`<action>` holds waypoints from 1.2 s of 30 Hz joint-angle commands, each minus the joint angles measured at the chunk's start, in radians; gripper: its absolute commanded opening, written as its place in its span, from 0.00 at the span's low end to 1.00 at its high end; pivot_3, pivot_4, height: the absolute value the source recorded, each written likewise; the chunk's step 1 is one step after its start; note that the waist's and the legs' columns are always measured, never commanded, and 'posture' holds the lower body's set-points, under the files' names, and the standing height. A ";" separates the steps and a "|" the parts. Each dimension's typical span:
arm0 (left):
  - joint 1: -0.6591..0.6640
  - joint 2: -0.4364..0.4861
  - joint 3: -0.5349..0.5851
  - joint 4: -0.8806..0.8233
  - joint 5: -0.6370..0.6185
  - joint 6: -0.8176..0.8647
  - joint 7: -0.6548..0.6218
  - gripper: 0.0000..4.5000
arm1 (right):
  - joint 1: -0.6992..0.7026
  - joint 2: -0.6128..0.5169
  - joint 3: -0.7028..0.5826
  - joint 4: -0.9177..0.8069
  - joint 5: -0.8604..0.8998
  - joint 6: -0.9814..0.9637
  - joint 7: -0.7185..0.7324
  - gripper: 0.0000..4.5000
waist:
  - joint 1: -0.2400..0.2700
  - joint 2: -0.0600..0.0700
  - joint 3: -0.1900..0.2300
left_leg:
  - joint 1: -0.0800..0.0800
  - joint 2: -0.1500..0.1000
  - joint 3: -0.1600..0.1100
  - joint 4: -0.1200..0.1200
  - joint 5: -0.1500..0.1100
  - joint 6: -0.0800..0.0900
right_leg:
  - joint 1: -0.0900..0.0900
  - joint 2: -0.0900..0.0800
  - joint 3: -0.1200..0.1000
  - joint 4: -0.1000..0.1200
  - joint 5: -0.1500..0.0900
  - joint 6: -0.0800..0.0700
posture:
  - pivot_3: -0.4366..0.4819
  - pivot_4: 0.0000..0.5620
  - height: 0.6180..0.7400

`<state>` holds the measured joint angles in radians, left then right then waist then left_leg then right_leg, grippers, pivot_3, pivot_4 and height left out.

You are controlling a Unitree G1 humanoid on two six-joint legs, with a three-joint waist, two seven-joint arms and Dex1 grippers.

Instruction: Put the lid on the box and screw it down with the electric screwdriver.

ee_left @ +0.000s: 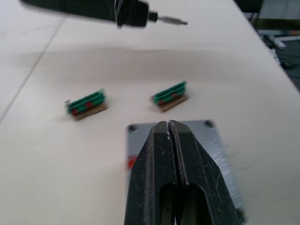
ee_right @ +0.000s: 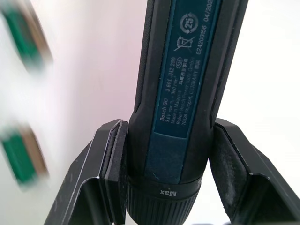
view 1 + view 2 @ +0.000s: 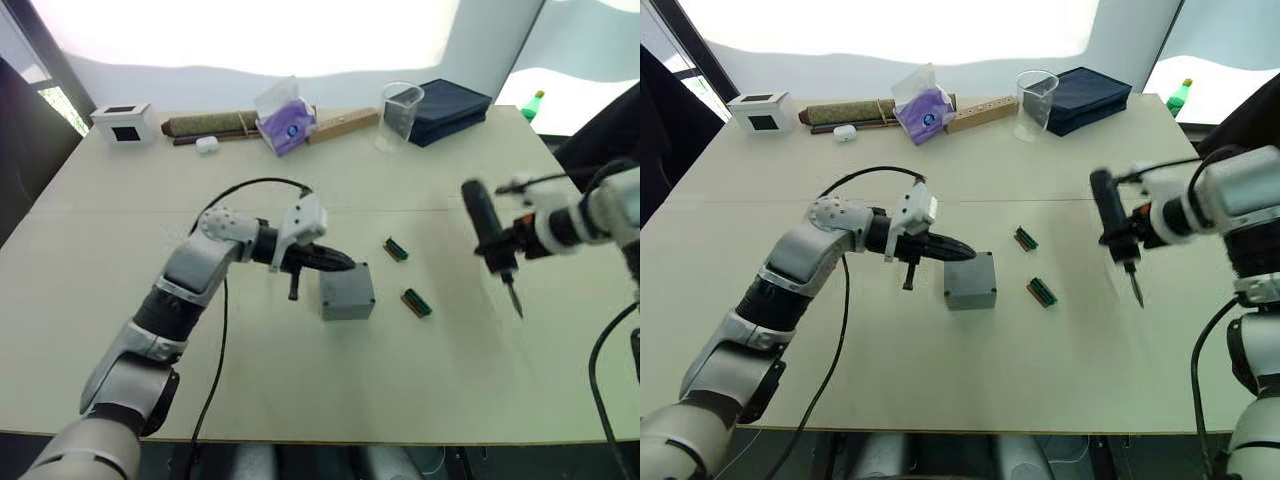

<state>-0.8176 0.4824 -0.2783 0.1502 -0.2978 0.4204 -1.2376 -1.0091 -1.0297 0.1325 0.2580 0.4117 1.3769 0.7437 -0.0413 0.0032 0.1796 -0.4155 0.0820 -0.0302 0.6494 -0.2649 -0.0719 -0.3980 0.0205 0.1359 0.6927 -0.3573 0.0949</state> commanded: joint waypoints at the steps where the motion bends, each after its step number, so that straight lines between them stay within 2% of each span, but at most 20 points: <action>1: -0.012 0.012 0.037 0.002 -0.011 -0.006 -0.010 0.00 | 0.085 0.168 -0.362 -0.260 0.043 -0.215 -0.165 0.47 | 0.000 -0.002 -0.001 | 0.000 0.000 0.000 0.000 0.000 0.000 | -0.001 0.000 -0.001 0.000 -0.001 -0.001 | 0.48 0.27 1.00; 2: -0.009 0.015 0.037 0.000 -0.012 0.001 -0.014 0.00 | 0.114 0.244 -0.458 -0.342 0.073 -0.270 -0.205 0.47 | -0.004 -0.003 -0.001 | -0.001 0.001 0.000 -0.002 0.000 0.000 | 0.000 0.000 -0.001 -0.002 -0.001 -0.001 | 0.48 0.27 1.00; 4: -0.003 0.022 0.037 -0.005 -0.011 0.008 -0.024 0.00 | 0.148 0.347 -0.557 -0.454 0.119 -0.301 -0.250 0.47 | -0.004 0.002 -0.001 | -0.005 0.002 0.000 -0.002 0.000 0.000 | -0.003 0.001 -0.002 -0.002 -0.001 -0.001 | 0.48 0.27 1.00; 6: 0.003 0.023 0.032 -0.018 -0.014 0.025 -0.031 0.00 | 0.182 0.511 -0.654 -0.611 0.256 -0.293 -0.320 0.47 | -0.002 0.002 0.000 | -0.010 0.001 0.001 0.000 0.000 0.000 | -0.010 -0.001 -0.003 0.005 -0.001 -0.001 | 0.48 0.27 1.00; 8: 0.009 0.024 0.025 -0.028 -0.014 0.040 -0.040 0.00 | 0.239 0.608 -0.668 -0.736 0.322 -0.311 -0.357 0.47 | 0.001 0.002 0.000 | -0.011 0.001 0.000 0.000 0.002 -0.004 | -0.011 -0.001 -0.005 0.007 -0.001 -0.002 | 0.48 0.27 1.00; 10: 0.020 0.022 0.018 -0.029 -0.012 0.052 -0.044 0.00 | 0.320 0.673 -0.603 -0.852 0.325 -0.344 -0.389 0.47 | 0.002 0.002 0.000 | -0.011 0.001 -0.001 -0.002 0.003 -0.006 | -0.010 -0.001 -0.007 0.008 -0.001 -0.002 | 0.48 0.27 1.00; 13: 0.035 0.027 0.011 -0.032 -0.003 0.050 -0.057 0.00 | 0.394 0.704 -0.524 -0.937 0.312 -0.396 -0.419 0.47 | -0.003 0.002 0.000 | -0.010 0.001 -0.002 0.000 0.006 -0.011 | -0.006 -0.002 -0.007 0.008 0.000 -0.001 | 0.48 0.27 1.00; 16: 0.046 0.007 0.001 -0.055 -0.013 0.078 -0.052 0.00 | 0.553 0.737 -0.382 -1.019 0.251 -0.488 -0.421 0.47 | -0.004 0.002 -0.001 | -0.009 0.000 -0.003 0.000 0.007 -0.012 | -0.006 -0.002 -0.007 0.009 0.001 0.002 | 0.48 0.27 1.00; 21: 0.066 0.004 -0.052 -0.024 0.047 0.021 -0.054 0.00 | 0.655 0.780 -0.248 -1.009 0.142 -0.636 -0.449 0.47 | -0.007 0.002 0.000 | -0.007 0.000 -0.004 -0.001 0.008 -0.013 | -0.003 -0.001 -0.007 0.009 0.001 0.002 | 0.48 0.27 1.00; 28: 0.053 -0.024 -0.081 0.066 0.111 -0.067 -0.028 0.00 | 0.684 0.771 -0.172 -0.925 0.017 -0.783 -0.458 0.47 | -0.003 0.002 -0.001 | -0.003 0.000 -0.004 -0.001 0.009 -0.015 | 0.001 -0.001 -0.007 0.008 0.001 0.002 | 0.48 0.27 1.00; 36: 0.047 -0.027 -0.077 0.096 0.117 -0.091 -0.037 0.00 | 0.722 0.742 -0.159 -0.882 -0.035 -0.855 -0.440 0.47 | -0.003 0.002 -0.001 | 0.001 0.000 -0.004 -0.001 0.007 -0.013 | 0.004 -0.001 -0.007 0.008 0.001 0.002 | 0.48 0.27 1.00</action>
<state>-0.7729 0.4476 -0.3406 0.2255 -0.2141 0.3287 -1.2772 -0.2802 -0.2897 -0.0166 -0.5925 0.3806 0.5632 0.3010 -0.0447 0.0053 0.1790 -0.4137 0.0820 -0.0344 0.6480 -0.2578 -0.0843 -0.3926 0.0199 0.1294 0.7001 -0.3562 0.0968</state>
